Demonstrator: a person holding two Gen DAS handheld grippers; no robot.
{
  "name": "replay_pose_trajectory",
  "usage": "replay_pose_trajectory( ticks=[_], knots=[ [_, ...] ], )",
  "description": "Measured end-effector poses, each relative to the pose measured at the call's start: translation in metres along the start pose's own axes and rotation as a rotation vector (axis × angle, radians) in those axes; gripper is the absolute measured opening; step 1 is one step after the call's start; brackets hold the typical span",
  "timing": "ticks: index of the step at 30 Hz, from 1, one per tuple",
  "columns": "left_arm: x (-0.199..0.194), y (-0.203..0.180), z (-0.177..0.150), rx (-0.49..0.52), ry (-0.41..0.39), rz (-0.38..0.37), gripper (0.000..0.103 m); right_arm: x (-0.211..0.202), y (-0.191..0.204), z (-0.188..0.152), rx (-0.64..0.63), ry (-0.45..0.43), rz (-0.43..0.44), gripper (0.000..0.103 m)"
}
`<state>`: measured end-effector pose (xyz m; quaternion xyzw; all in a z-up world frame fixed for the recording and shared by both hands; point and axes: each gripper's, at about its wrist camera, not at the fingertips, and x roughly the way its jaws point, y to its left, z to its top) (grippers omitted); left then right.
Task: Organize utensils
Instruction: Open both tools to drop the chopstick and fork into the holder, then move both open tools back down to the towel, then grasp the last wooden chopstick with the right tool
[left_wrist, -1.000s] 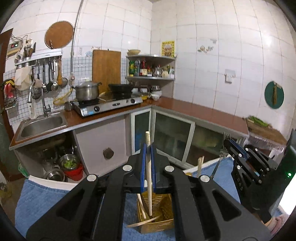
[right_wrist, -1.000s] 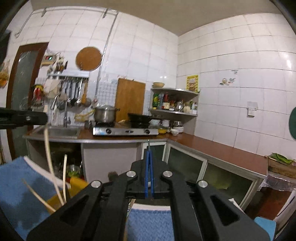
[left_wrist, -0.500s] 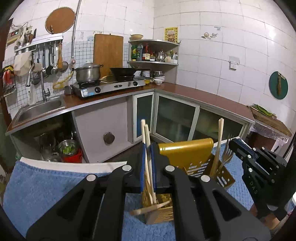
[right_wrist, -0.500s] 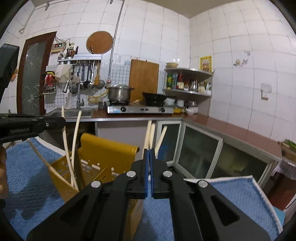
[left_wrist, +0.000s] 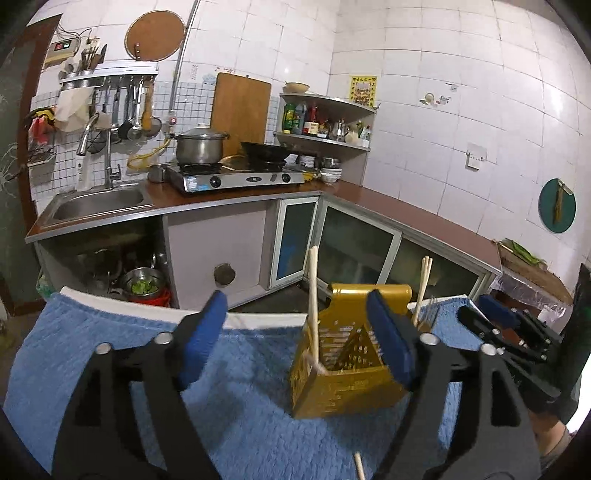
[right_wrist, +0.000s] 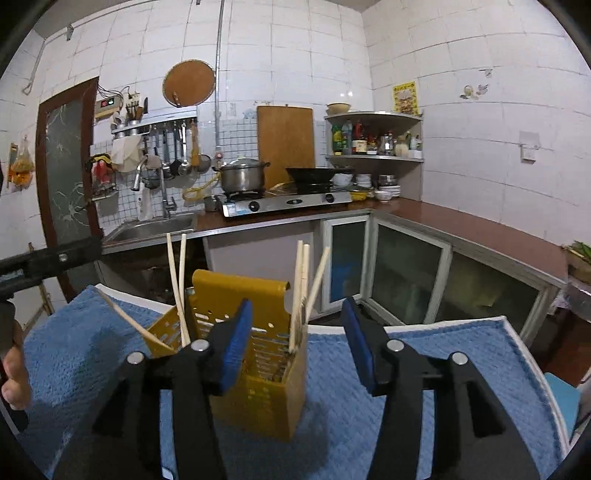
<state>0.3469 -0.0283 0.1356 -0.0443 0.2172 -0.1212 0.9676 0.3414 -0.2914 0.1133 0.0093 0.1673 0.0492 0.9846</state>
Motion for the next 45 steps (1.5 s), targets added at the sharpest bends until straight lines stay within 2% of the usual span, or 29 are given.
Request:
replay_pose_trajectory(
  ticks=[2,5,12,22,23,26,28,29,36,39,41,45],
  knots=[
    [-0.011,0.005,-0.004,0.004,0.001,0.022,0.094,-0.013,0.002,-0.003,0.003,0.002,-0.009,0.063],
    [-0.025,0.013,-0.015,-0.001,0.014,0.037,0.098,-0.031,0.007,-0.011,0.01,0.015,-0.039,0.08],
    [-0.031,0.033,-0.061,-0.012,0.134,0.068,0.098,-0.043,0.021,-0.052,0.035,0.111,-0.059,0.084],
    [-0.017,0.049,-0.125,0.016,0.278,0.125,0.098,-0.024,0.048,-0.119,0.062,0.297,-0.063,0.082],
    [-0.016,0.051,-0.131,0.018,0.29,0.13,0.098,-0.02,0.053,-0.124,0.059,0.315,-0.056,0.081],
    [-0.012,0.054,-0.144,0.014,0.316,0.137,0.098,-0.006,0.066,-0.137,0.057,0.384,-0.044,0.063],
    [-0.009,0.058,-0.151,0.007,0.341,0.147,0.098,0.005,0.071,-0.145,0.076,0.432,-0.022,0.048],
    [-0.008,0.06,-0.152,0.004,0.35,0.153,0.098,0.009,0.072,-0.146,0.087,0.445,-0.019,0.044],
    [-0.015,0.067,-0.149,-0.017,0.337,0.163,0.098,0.024,0.087,-0.147,0.109,0.486,-0.006,0.034],
    [-0.015,0.066,-0.15,-0.035,0.342,0.154,0.098,0.028,0.094,-0.147,0.102,0.503,0.005,0.027],
    [-0.015,0.064,-0.15,-0.041,0.35,0.15,0.098,0.034,0.1,-0.15,0.086,0.525,0.003,0.016],
    [-0.013,0.06,-0.152,-0.042,0.365,0.165,0.098,0.042,0.107,-0.155,0.077,0.541,-0.005,0.012]
  ],
)
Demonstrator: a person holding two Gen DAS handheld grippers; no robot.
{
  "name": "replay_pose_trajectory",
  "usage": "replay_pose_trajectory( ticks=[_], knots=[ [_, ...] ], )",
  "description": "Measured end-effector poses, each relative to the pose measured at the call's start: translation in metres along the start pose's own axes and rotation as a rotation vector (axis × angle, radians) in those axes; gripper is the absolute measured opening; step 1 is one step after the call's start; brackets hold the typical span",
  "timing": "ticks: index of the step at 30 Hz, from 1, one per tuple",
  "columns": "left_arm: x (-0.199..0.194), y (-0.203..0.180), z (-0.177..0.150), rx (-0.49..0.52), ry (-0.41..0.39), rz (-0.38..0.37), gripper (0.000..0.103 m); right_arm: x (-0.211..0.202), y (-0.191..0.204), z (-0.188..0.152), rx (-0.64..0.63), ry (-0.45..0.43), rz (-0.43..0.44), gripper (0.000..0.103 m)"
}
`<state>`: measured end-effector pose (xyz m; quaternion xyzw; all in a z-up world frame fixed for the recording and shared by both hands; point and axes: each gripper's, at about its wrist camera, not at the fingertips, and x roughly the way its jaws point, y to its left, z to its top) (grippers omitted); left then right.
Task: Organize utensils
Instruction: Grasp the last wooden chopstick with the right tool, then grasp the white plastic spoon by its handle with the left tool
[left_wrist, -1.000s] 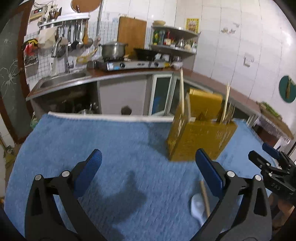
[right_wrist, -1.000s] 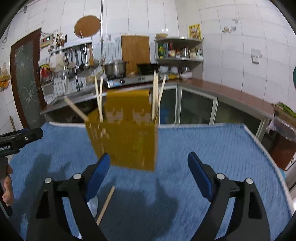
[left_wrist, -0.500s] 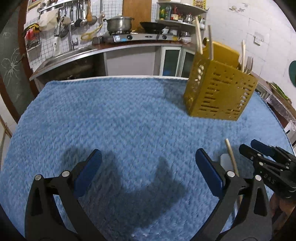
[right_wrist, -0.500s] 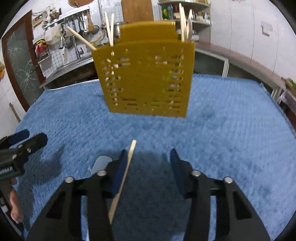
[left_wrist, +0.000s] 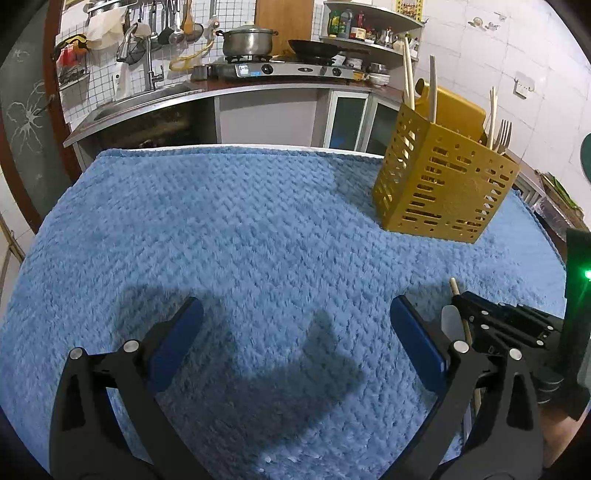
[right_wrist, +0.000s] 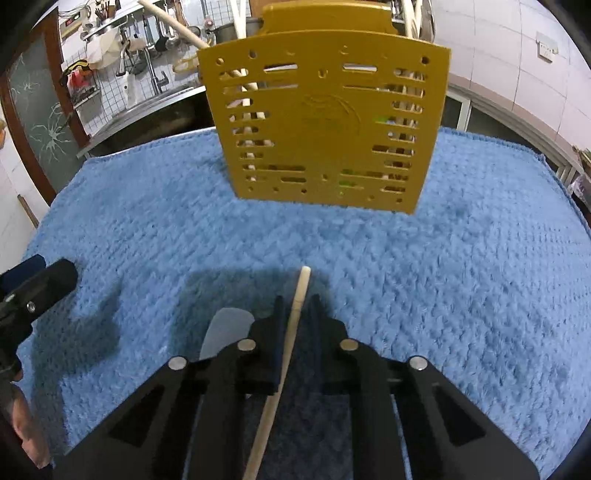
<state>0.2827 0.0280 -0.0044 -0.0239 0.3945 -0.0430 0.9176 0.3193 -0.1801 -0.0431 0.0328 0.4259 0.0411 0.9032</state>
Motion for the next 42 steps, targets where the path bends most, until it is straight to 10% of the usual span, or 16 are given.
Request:
replay_pose_trajectory(
  ticks=[16,25,37,42],
  knots=[
    [0.004,-0.072,-0.015,0.039,0.102,-0.122,0.093,-0.024,-0.081,0.007,0.099,-0.055,-0.017,0.006],
    [0.024,-0.128,-0.04,0.107,0.294,-0.073,0.058,-0.031,-0.116,-0.004,0.146,-0.071,-0.048,0.006],
    [0.044,-0.126,-0.01,0.074,0.292,-0.076,0.005,-0.038,-0.114,-0.01,0.138,-0.066,-0.015,0.006],
    [0.044,-0.128,0.007,0.068,0.273,-0.133,0.001,-0.044,-0.114,-0.01,0.134,-0.083,-0.003,0.006]
  ],
)
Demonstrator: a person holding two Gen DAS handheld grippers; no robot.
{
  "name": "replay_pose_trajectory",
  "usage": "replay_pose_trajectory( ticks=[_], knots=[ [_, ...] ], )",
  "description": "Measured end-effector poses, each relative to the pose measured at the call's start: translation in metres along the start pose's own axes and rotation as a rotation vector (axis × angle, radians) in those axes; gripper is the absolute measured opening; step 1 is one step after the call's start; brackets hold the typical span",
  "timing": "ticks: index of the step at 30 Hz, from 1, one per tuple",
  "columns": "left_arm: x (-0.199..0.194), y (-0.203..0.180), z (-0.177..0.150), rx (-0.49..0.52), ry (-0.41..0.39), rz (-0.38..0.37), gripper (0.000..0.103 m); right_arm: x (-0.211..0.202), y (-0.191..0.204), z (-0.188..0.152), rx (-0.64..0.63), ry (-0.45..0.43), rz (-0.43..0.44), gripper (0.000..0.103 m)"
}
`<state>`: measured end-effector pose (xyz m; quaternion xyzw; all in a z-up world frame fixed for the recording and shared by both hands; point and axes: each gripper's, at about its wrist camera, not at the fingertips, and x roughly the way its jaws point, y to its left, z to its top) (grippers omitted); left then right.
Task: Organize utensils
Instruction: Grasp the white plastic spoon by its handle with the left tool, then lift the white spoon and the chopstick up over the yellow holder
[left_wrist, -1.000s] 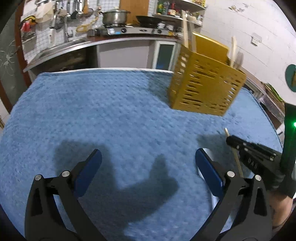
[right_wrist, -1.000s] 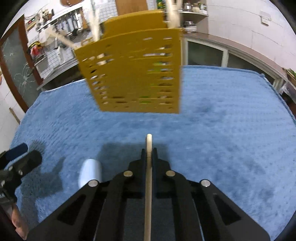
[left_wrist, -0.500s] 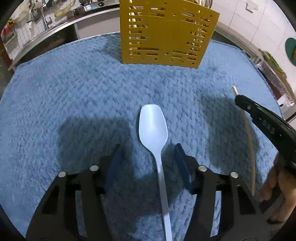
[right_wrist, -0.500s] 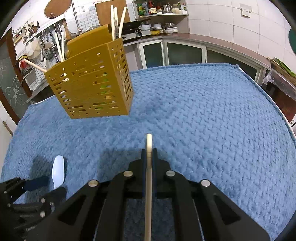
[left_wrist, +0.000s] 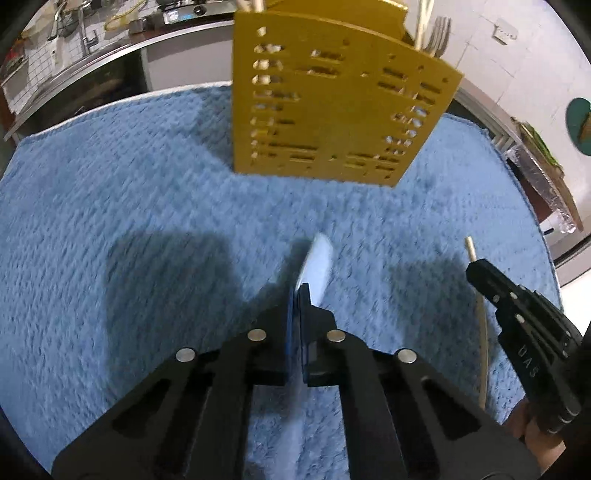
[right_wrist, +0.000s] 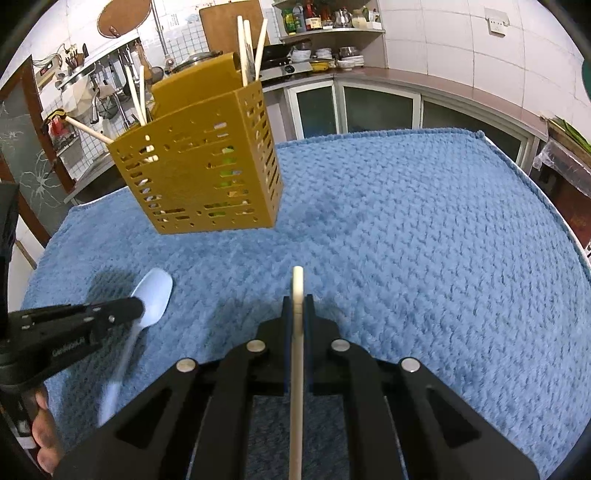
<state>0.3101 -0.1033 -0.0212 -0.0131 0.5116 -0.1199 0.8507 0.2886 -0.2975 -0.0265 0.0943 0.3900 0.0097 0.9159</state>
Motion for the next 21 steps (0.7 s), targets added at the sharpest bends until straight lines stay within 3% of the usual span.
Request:
replay_pose_trajectory(
  ticks=[11,18,21],
  knots=[
    [-0.022,-0.003,-0.006,0.037,-0.083,-0.023,0.001,-0.007,0.0,0.005,0.003,-0.027,0.015,0.006],
    [-0.061,0.012,-0.001,0.026,-0.242,-0.059,0.001,-0.021,0.0,0.015,0.024,-0.112,0.063,0.006],
    [-0.081,0.02,0.0,0.01,-0.334,-0.104,0.001,-0.037,0.0,0.022,0.033,-0.199,0.12,0.006]
  ],
)
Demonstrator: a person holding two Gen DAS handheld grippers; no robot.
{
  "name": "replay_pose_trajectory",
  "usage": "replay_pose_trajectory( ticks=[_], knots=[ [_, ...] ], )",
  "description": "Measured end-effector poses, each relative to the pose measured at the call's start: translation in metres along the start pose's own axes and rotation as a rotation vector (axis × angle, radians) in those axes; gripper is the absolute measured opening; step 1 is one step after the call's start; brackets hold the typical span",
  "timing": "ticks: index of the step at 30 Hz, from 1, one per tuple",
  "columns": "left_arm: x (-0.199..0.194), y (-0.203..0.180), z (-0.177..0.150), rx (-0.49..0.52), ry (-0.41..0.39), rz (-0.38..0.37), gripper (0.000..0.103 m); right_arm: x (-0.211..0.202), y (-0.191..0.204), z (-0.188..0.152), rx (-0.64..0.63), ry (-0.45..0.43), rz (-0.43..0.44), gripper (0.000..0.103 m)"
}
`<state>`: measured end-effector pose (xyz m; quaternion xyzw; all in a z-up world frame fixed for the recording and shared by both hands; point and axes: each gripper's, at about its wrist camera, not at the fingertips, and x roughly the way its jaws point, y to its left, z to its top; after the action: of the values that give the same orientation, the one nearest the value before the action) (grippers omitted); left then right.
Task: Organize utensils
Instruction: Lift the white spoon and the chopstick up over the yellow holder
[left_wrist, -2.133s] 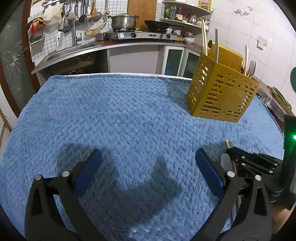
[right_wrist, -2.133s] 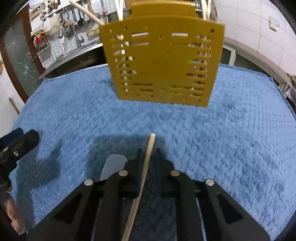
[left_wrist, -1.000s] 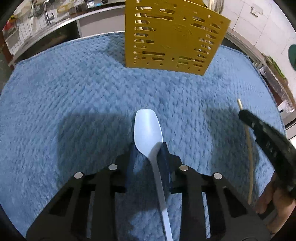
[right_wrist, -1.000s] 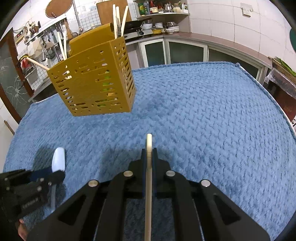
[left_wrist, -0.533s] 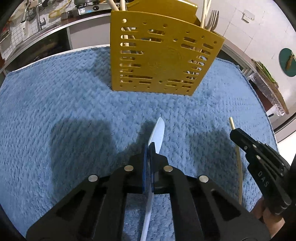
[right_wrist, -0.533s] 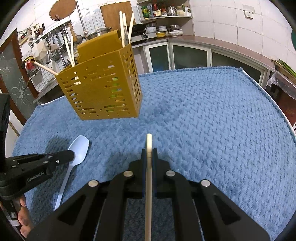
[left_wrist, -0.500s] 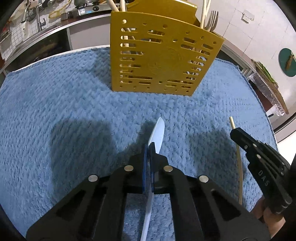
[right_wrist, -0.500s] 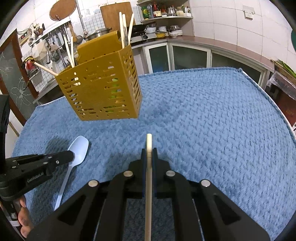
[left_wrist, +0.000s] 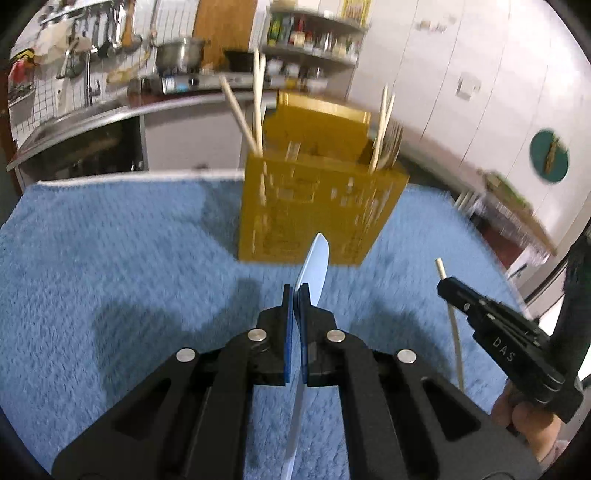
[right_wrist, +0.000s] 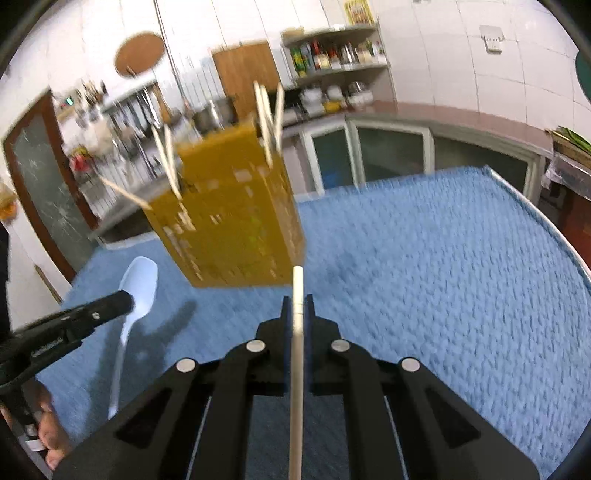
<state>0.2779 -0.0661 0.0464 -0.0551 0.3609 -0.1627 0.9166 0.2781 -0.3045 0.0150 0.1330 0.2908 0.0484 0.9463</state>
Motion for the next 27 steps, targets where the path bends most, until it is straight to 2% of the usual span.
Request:
replay_pose_trajectory(
  ticks=[3,13,17,23,27],
  knots=[
    [-0.008,0.004,0.005,-0.014,-0.034,-0.029,0.001,-0.011,0.005,0.009,-0.013,-0.057,0.016,0.006],
    [-0.018,0.01,0.024,-0.027,-0.095,-0.107,0.002,-0.025,0.02,0.035,-0.042,-0.112,0.075,0.006],
    [-0.035,0.012,0.039,-0.041,-0.18,-0.151,0.002,-0.038,0.027,0.053,-0.043,-0.209,0.116,0.006],
    [-0.056,0.01,0.052,0.007,-0.32,-0.15,0.002,-0.066,0.033,0.07,-0.053,-0.392,0.168,0.006],
    [-0.059,0.007,0.058,0.029,-0.351,-0.151,0.002,-0.078,0.037,0.075,-0.065,-0.481,0.195,0.006]
  ],
)
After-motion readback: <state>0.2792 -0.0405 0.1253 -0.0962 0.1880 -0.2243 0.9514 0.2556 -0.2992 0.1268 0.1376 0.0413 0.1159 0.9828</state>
